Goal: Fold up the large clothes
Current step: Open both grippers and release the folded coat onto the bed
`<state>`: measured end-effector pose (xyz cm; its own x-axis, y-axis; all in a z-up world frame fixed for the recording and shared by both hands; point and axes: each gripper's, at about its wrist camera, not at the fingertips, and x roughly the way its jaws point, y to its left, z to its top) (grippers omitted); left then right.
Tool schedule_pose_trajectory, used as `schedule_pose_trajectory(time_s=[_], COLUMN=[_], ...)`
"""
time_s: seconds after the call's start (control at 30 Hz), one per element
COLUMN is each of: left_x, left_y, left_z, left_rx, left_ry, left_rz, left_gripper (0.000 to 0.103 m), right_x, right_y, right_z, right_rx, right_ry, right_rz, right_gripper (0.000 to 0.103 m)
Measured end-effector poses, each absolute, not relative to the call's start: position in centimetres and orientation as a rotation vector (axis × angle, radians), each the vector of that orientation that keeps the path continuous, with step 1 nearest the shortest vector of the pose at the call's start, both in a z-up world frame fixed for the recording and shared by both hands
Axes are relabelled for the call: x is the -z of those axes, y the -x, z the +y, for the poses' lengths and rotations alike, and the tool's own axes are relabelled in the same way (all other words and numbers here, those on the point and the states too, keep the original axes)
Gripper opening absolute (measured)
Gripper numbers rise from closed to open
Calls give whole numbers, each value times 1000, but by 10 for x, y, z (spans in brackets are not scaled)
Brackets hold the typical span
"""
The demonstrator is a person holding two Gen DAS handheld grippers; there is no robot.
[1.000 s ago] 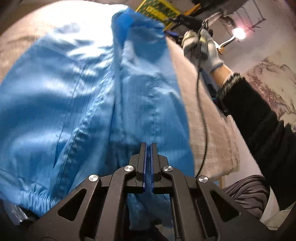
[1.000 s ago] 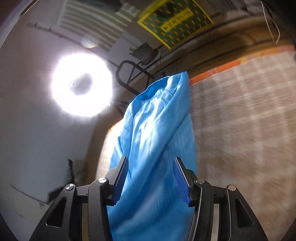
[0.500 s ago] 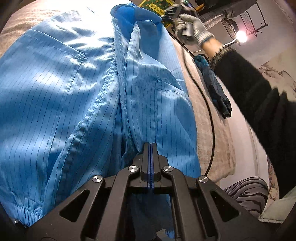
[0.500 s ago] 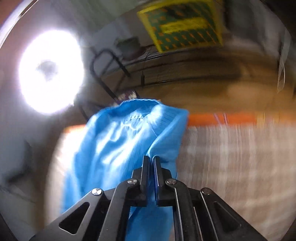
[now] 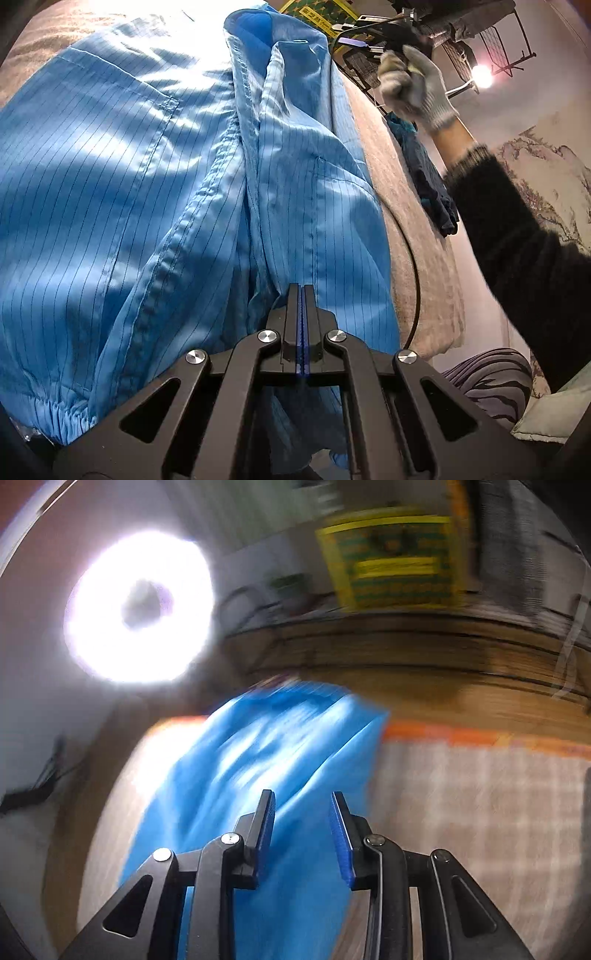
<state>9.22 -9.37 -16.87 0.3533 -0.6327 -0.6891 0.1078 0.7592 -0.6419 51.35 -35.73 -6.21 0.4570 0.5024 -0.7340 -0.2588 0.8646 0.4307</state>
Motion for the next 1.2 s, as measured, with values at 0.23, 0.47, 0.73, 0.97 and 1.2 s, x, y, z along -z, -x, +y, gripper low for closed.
schedule_pose_trajectory(time_s=[0.23,0.47,0.73,0.97,1.2], left_x=[157,124,99,88,106], left_y=[-86,-67,-32,-4,12], left_z=[-97,-86,-55,-30,-32], left_rx=[501,493,463,464,533], left_ry=[523,458,440,488,626], left_rz=[1104,1000,908,891,972], left_gripper=[0,0,0,35,45], right_x=[89,96,-27,-118,-148], right_y=[-483,-495,-393,-287,-164], right_z=[-271,-275,-340,-374,-385], right_rx=[-623,-451,-476,-495,-524], right_ry=[-87,-138,-222,-263,-220], right_rz=[1055,1075,904,774,729], right_gripper=[32,28,39,48,54])
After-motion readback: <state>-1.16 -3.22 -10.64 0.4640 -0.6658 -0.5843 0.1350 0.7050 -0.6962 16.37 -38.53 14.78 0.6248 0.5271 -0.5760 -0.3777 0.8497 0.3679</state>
